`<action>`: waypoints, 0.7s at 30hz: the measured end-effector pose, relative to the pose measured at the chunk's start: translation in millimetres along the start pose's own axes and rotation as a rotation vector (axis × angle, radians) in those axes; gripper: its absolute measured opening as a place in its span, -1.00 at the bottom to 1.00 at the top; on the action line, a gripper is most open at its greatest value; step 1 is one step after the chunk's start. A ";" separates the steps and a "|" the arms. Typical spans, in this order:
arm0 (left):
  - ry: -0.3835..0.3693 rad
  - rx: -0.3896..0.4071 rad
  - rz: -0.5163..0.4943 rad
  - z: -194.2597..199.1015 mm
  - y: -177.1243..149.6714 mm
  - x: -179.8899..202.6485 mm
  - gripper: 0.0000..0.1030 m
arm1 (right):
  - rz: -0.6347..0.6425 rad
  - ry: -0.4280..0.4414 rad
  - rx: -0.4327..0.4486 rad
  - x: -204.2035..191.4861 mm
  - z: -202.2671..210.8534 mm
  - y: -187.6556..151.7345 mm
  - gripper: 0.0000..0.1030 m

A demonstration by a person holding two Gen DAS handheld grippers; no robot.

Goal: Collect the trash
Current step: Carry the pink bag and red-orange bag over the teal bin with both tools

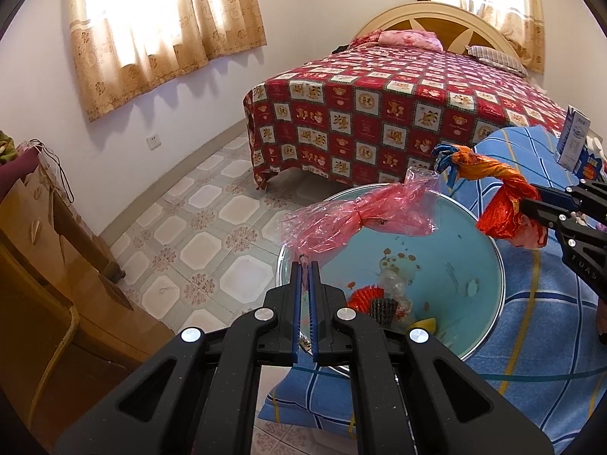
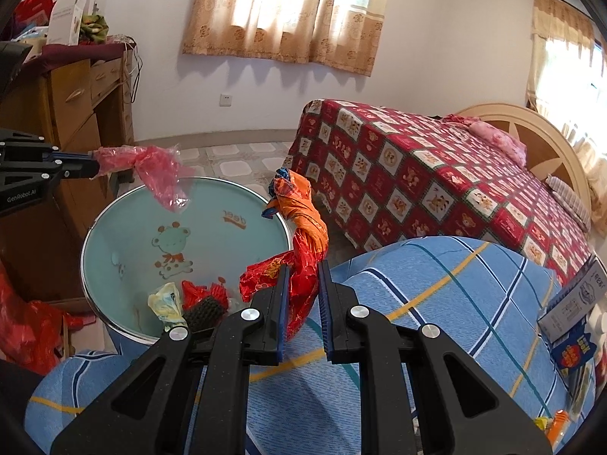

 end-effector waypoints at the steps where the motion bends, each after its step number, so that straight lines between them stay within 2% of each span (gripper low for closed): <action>1: 0.001 0.001 -0.001 -0.1 0.0 -0.1 -0.93 | 0.000 0.001 -0.002 -0.8 -0.8 -0.4 -0.71; 21: -0.002 -0.001 0.004 -0.8 -2.1 0.1 -0.93 | 0.015 0.015 0.002 -5.2 -1.6 -0.6 -0.71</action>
Point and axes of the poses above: each gripper's, at about its wrist camera, not at the fingertips, and z roughly against the way its jaws point, x to its right, y to its top, the point moved 6 cm from there along -z, roughly the way its jaws point, and after that the axes turned 2 degrees about y, right-handed, at the moved point
